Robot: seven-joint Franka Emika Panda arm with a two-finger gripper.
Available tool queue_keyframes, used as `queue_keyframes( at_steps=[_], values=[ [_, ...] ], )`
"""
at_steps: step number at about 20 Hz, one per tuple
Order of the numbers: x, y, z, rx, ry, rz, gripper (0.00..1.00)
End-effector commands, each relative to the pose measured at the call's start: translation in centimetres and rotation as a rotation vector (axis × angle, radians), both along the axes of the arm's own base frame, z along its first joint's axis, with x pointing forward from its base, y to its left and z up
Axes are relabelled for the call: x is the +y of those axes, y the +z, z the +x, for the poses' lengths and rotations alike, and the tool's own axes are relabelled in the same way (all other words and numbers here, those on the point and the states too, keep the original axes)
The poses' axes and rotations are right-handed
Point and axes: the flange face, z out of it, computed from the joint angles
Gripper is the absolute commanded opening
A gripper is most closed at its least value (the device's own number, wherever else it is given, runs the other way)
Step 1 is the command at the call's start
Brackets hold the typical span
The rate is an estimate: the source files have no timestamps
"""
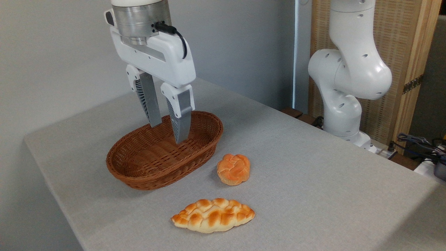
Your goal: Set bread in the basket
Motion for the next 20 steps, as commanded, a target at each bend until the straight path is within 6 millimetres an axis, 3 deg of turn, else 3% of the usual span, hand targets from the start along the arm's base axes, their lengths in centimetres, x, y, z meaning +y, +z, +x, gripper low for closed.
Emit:
queue_keyframes(
  at_steps=[1,8,11,15,20],
  values=[
    [0.1,-0.6,-0.7,0.017,-0.010,-0.014,1.00],
    [-0.8,-1.5,-2.1,0.029,-0.028,-0.014,1.00],
    [-0.6,-2.2,-3.9,-0.017,-0.031,-0.013,1.00],
    [-0.3,-5.1,-7.8,-0.036,-0.123,-0.009,1.00],
    [0.4,-12.0,-11.2,0.042,-0.285,-0.010,1.00]
  ],
)
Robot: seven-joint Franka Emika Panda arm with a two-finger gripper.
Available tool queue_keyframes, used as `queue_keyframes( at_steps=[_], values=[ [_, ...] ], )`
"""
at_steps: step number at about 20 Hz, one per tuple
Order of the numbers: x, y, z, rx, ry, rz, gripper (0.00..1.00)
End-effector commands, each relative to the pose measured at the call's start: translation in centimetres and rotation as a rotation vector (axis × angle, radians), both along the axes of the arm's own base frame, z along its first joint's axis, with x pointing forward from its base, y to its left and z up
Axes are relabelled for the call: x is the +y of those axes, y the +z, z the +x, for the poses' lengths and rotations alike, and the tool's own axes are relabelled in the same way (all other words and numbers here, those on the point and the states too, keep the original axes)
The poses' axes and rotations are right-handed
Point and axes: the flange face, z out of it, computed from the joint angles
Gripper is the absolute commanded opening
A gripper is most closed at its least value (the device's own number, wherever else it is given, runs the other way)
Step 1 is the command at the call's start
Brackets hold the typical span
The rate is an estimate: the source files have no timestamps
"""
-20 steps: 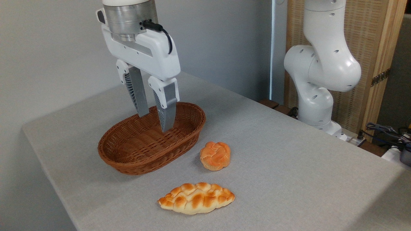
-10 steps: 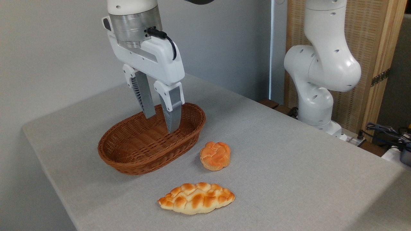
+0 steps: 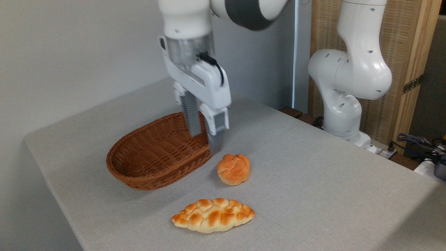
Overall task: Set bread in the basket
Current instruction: 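Lower the gripper over the round orange bun and close on it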
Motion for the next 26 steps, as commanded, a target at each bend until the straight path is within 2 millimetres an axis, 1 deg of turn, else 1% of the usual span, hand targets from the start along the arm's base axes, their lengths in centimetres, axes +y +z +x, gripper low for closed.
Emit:
queue_keyframes(
  at_steps=[1,3,5,7,8,9,11,12,13,14,15,16,26],
  values=[
    [0.3,-4.4,-2.9,0.046,-0.097,-0.008,1.00],
    [0.1,-5.6,-3.3,0.066,-0.150,-0.008,1.00],
    [0.1,-7.9,-4.1,0.088,-0.204,-0.011,1.00],
    [0.2,-9.7,-4.4,0.074,-0.202,-0.008,1.00],
    [0.0,-10.3,-4.5,0.068,-0.200,-0.008,1.00],
    [-0.6,-10.8,-4.7,0.067,-0.215,-0.007,1.00],
    [-0.7,-11.4,-4.8,0.064,-0.218,-0.007,1.00],
    [-0.7,-11.6,-4.8,0.061,-0.218,-0.006,0.98],
    [-0.7,-11.6,-4.7,0.054,-0.219,-0.006,0.82],
    [-0.7,-11.7,-4.7,0.056,-0.222,-0.005,0.62],
    [-0.7,-11.7,-4.7,0.057,-0.222,-0.005,0.47],
    [-0.7,-11.8,-4.7,0.059,-0.225,-0.006,0.43],
    [-0.7,-11.7,-4.8,0.069,-0.254,-0.007,0.42]
  ],
)
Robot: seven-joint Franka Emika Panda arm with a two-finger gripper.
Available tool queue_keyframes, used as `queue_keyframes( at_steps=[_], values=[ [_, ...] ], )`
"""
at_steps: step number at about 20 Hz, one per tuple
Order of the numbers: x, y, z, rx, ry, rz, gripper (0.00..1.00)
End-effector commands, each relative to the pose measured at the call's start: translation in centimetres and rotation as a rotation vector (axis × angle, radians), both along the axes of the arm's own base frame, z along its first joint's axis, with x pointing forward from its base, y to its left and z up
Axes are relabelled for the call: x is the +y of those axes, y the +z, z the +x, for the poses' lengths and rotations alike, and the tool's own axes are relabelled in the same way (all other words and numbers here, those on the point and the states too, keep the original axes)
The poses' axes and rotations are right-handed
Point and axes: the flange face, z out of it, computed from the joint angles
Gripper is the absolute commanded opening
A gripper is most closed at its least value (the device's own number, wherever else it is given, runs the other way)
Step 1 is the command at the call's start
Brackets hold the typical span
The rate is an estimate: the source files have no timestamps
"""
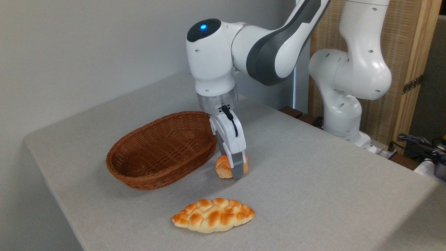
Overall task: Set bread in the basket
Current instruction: 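Lower the gripper over the round orange bun and close on it, then lift the held bun and carry it over the wicker basket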
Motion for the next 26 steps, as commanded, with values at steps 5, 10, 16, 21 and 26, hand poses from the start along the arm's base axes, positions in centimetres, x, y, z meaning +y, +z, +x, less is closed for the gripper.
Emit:
queue_keyframes(
  at_steps=[5,10,16,21,26],
  values=[
    [0.7,0.2,0.0,-0.007,-0.021,-0.010,0.42],
    [1.2,6.8,1.7,0.016,-0.012,-0.019,0.42],
    [0.1,15.8,4.6,-0.028,0.033,-0.129,0.43],
    [-4.6,13.0,8.6,-0.053,0.140,-0.233,0.47],
    [-10.3,8.6,11.1,-0.089,0.195,-0.241,0.68]
  ],
)
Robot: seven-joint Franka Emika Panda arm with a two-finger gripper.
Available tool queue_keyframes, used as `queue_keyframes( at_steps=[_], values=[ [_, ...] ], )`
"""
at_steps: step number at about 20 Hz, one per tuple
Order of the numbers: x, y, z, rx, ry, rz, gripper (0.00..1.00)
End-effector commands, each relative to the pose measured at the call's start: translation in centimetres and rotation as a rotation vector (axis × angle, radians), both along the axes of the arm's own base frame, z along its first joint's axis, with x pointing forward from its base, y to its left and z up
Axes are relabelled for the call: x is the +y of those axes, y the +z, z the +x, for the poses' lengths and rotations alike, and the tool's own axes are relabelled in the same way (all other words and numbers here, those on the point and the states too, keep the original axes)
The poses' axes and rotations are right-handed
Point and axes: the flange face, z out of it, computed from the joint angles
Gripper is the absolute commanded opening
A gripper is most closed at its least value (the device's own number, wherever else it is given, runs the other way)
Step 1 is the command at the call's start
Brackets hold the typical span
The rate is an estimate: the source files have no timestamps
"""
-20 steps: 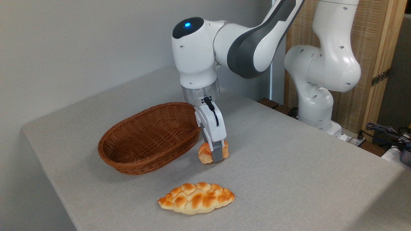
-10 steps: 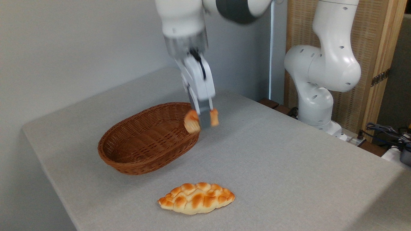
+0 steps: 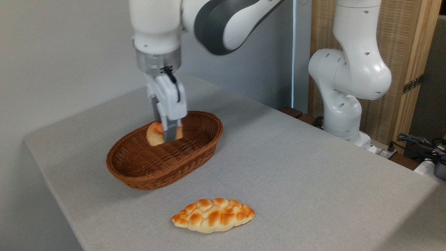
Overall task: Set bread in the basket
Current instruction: 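Lower the bun into the basket and open the gripper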
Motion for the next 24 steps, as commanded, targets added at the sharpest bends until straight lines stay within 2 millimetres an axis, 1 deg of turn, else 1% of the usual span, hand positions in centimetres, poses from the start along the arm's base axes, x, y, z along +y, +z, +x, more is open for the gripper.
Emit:
queue_keyframes(
  at_steps=[1,2,3,4,8,13,15,17,18,19,20,22,23,24],
  values=[
    [-3.1,-2.7,1.5,0.018,0.030,-0.016,0.76],
    [-3.2,-3.0,1.8,0.016,0.043,-0.021,0.84],
    [-4.1,-3.2,1.8,0.009,0.045,-0.024,0.95],
    [-4.7,-3.4,1.8,0.006,0.051,-0.023,1.00],
    [-4.5,-3.2,2.2,-0.021,0.065,-0.026,1.00],
    [-4.5,-3.5,2.2,-0.022,0.055,-0.019,1.00],
    [-4.2,-3.1,2.2,-0.031,0.052,-0.016,1.00],
    [-3.0,-1.5,2.0,-0.073,0.027,0.034,1.00],
    [-1.8,-0.7,2.1,-0.103,0.011,0.082,1.00],
    [-0.2,0.3,2.1,-0.128,0.014,0.118,1.00],
    [0.4,1.1,1.9,-0.135,0.022,0.124,1.00],
    [1.7,2.5,0.7,-0.096,0.035,0.133,1.00],
    [2.9,3.4,0.3,-0.066,0.049,0.141,1.00],
    [3.6,4.9,-0.1,-0.038,0.054,0.146,1.00]
  ],
)
